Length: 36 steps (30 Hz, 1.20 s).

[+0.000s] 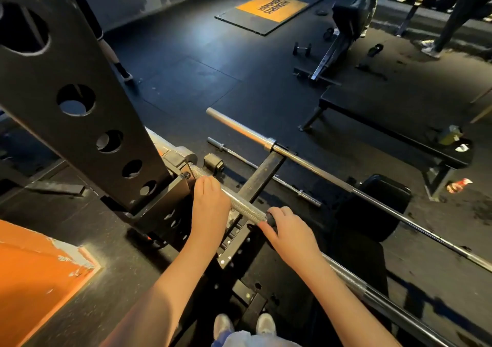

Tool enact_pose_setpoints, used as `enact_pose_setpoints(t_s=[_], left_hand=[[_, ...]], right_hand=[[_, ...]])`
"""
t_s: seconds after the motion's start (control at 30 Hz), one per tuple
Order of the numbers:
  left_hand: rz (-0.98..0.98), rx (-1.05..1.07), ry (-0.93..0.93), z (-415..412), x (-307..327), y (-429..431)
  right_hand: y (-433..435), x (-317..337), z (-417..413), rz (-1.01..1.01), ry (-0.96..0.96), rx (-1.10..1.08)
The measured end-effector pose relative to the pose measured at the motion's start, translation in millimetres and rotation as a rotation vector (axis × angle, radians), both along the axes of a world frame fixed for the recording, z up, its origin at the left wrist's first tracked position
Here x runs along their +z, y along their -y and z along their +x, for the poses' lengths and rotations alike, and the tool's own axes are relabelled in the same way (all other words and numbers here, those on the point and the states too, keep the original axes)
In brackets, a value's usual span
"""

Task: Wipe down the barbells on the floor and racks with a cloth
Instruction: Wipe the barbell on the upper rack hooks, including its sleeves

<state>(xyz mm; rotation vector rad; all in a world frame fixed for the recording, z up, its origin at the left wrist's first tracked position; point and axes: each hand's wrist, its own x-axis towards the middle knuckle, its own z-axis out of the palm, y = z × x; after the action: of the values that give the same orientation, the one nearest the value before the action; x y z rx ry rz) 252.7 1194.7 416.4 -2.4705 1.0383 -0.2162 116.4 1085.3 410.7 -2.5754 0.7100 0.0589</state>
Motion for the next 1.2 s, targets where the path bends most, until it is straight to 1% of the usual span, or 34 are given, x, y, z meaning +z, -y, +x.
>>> enact_pose_setpoints(t_s=[0.07, 0.17, 0.27, 0.4, 0.5, 0.57, 0.67, 0.77, 0.9, 1.0, 1.03, 1.07, 1.13, 1.2], left_hand=[[-0.010, -0.016, 0.026, 1.2, -5.1, -2.7], [-0.028, -0.033, 0.044, 3.1, -10.4, -4.3], [-0.038, -0.034, 0.021, 3.5, -9.1, -4.5], [-0.005, -0.036, 0.025, 3.3, -7.3, -4.5], [0.011, -0.032, 0.042, 1.5, -7.1, -4.7], [0.022, -0.041, 0.058, 0.7, -7.0, -5.1], [0.039, -0.017, 0.058, -0.1, -6.0, -4.3], [0.067, 0.000, 0.049, -2.6, -4.7, -3.1], [0.062, -0.001, 0.060, -2.9, -4.7, -3.8], [0.058, -0.017, 0.052, 0.5, -5.1, -4.7], [0.056, -0.025, 0.052, 2.4, -4.4, -5.2], [0.046, -0.036, 0.054, 4.6, -4.3, -5.9], [0.018, -0.066, 0.063, 8.6, -3.5, -9.5], [0.012, -0.095, 0.069, 11.0, -2.4, -14.4]], right_hand=[[0.2, -0.5, -22.5, 0.008, -0.023, 0.013], [-3.1, -0.4, -51.2, -0.060, -0.096, 0.030], [-2.8, 3.5, -30.0, -0.113, -0.118, 0.052], [-3.9, 2.1, 6.5, -0.029, -0.030, 0.092], [-2.0, 0.1, -6.1, 0.046, 0.027, 0.058], [1.1, -2.6, -29.8, 0.056, 0.029, 0.029], [3.3, -4.7, -51.6, 0.030, -0.022, -0.018], [-0.7, 0.7, -30.2, -0.007, -0.029, -0.003], [-8.4, 5.5, 3.1, 0.031, 0.026, 0.009], [-4.5, 4.7, -12.6, 0.101, 0.036, 0.087], [-4.3, 4.3, -21.2, 0.102, 0.011, 0.119], [-5.9, 4.7, -26.8, 0.071, -0.045, 0.137], [-14.4, 2.9, -22.2, -0.077, -0.161, 0.105], [-23.9, 0.0, -2.3, -0.194, -0.171, 0.000]])
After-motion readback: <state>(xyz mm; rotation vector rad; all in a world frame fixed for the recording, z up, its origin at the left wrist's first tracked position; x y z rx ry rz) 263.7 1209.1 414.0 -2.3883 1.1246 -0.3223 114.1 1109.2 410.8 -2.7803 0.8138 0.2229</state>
